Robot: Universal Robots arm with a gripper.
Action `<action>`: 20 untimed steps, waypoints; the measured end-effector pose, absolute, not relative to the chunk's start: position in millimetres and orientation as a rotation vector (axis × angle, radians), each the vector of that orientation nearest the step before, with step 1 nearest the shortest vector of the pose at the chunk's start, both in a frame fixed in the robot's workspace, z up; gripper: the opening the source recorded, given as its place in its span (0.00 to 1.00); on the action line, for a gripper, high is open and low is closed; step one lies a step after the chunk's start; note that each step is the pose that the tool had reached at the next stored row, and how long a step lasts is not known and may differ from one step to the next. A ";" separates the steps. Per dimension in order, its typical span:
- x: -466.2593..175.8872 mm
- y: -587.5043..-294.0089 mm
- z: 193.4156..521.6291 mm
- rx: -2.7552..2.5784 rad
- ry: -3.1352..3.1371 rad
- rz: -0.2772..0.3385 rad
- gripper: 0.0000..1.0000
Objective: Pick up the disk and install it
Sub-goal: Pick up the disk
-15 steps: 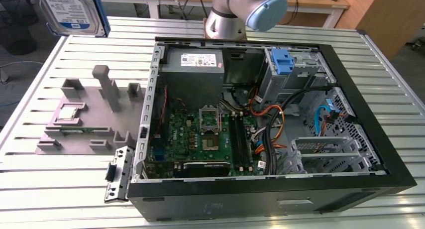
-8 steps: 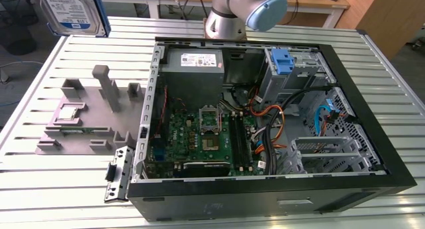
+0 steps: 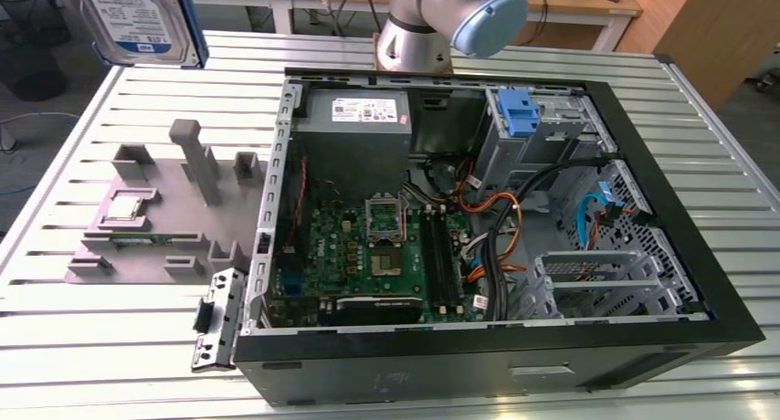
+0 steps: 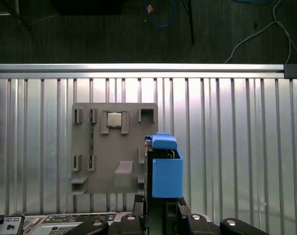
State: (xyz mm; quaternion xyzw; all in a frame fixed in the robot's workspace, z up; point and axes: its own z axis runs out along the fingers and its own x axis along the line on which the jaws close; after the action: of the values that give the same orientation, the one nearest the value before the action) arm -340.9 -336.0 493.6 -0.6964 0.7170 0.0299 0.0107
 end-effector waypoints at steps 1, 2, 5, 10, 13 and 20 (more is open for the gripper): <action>-339.4 -336.1 493.5 -2.173 2.237 0.093 0.35; -337.8 -336.1 493.6 -2.173 2.237 0.093 0.35; -332.0 -336.1 493.6 -2.173 2.237 0.093 0.35; -320.1 -336.1 493.5 -2.173 2.237 0.093 0.35; -312.3 -336.1 493.5 -2.173 2.237 0.093 0.35; -305.0 -337.4 493.5 -2.173 2.237 0.093 0.35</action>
State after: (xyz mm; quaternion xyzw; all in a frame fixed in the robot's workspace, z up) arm -305.0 -337.4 493.5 -0.6964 0.7169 0.0298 0.0107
